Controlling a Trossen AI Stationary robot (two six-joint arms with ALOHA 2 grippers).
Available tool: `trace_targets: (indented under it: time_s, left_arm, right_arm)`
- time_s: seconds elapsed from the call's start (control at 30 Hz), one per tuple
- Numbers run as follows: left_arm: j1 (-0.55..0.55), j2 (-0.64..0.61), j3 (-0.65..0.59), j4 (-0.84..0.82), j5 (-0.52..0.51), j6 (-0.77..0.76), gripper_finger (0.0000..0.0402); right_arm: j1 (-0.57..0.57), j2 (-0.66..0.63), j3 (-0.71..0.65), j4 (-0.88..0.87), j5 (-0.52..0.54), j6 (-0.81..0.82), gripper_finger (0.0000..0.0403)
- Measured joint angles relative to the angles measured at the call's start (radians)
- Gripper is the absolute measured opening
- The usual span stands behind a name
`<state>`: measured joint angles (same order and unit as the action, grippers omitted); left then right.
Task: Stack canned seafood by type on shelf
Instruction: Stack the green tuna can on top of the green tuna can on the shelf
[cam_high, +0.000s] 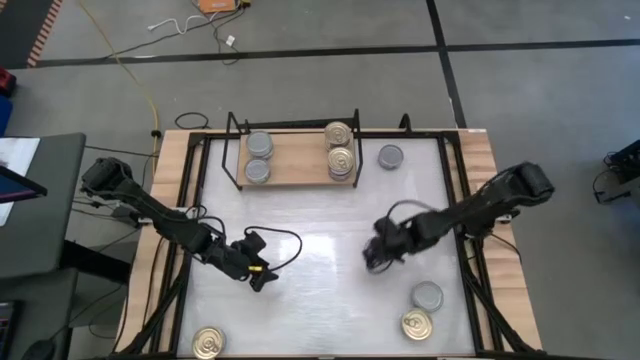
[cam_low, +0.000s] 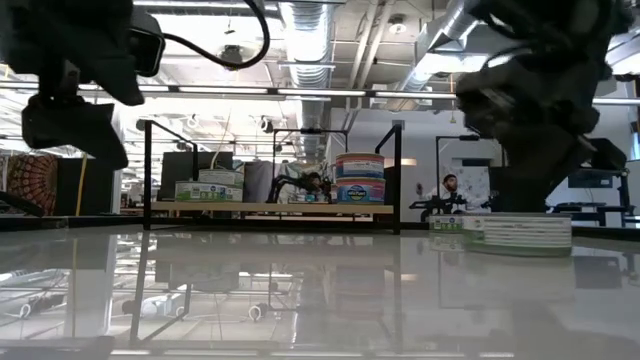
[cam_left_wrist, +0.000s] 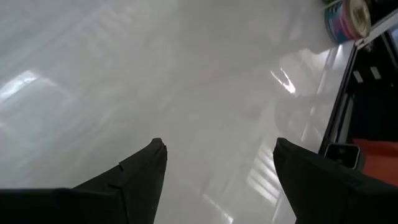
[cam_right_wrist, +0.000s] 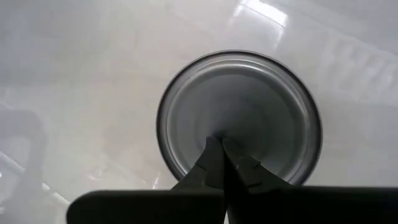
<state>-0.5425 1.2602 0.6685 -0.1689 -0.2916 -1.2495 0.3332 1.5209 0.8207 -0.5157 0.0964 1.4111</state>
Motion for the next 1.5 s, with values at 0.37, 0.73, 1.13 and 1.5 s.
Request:
trace_targets:
  time_s: [0.37, 0.73, 1.13, 1.5]
  left_arm:
    - [-0.041, 0.000, 0.000, 0.000, 0.004, -0.019, 0.0284]
    - [-0.084, 0.000, 0.000, 0.001, -0.002, -0.036, 0.0284]
    - [-0.088, 0.001, 0.000, 0.009, -0.141, -0.190, 0.0284]
    - [-0.090, 0.083, 0.021, 0.082, -0.235, -0.257, 0.0284]
  right_arm:
    - [0.034, 0.438, 0.531, -0.029, 0.033, -0.117, 0.0016]
    - [-0.029, 0.515, 0.786, -0.147, 0.067, -0.307, 0.0017]
    - [0.005, 0.305, 0.667, -0.310, 0.165, -0.402, 0.0019]
    - [0.114, -0.123, 0.080, 0.052, 0.172, -0.207, 0.0021]
